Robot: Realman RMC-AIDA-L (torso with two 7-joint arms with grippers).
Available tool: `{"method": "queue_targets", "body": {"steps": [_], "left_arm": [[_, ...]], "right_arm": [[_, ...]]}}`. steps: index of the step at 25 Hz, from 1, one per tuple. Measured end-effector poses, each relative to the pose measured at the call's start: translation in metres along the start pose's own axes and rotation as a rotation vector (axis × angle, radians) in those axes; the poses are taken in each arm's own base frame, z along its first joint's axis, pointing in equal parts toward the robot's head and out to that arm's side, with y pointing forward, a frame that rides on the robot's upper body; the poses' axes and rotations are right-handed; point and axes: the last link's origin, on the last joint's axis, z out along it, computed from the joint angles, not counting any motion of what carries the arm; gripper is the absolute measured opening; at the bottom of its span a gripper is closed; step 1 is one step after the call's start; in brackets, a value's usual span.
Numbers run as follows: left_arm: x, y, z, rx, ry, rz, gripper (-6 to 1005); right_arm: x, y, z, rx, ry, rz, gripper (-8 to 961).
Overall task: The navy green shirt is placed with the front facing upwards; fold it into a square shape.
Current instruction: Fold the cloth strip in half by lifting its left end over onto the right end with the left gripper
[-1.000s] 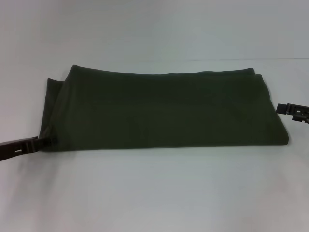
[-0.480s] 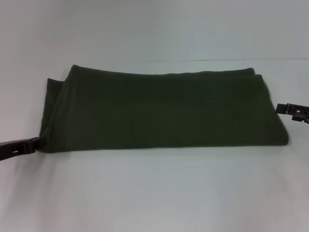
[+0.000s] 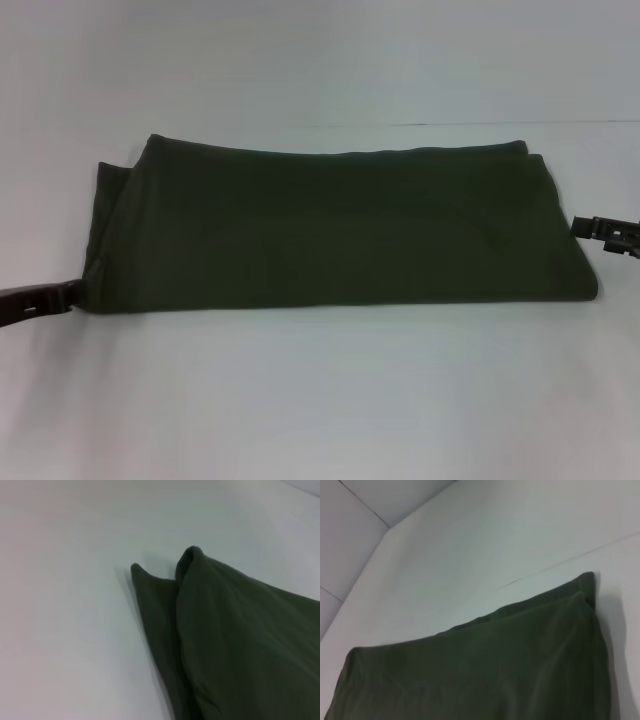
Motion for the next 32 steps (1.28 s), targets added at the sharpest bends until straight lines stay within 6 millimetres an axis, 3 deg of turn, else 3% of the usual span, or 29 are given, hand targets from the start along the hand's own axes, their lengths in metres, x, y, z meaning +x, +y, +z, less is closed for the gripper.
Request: {"method": "queue_targets", "body": {"steps": [20,26,29,32], "left_arm": [[0.007,0.006,-0.008,-0.041,0.000,0.018,0],[0.008,0.005,-0.008,-0.040,0.001,0.020,0],[0.007,0.005,-0.008,-0.040,0.000,0.021,0],[0.008,0.005,-0.008,-0.038,0.000,0.021,0]], "right_arm": [[0.013,-0.004,0.005,0.042,0.079,0.010,885],[0.018,-0.001,0.013,0.050,0.093,0.008,810],[0.020,-0.002,0.014,0.057,0.100,0.008,609],[0.021,-0.004,0.014,0.066,0.099,0.012,485]]}}
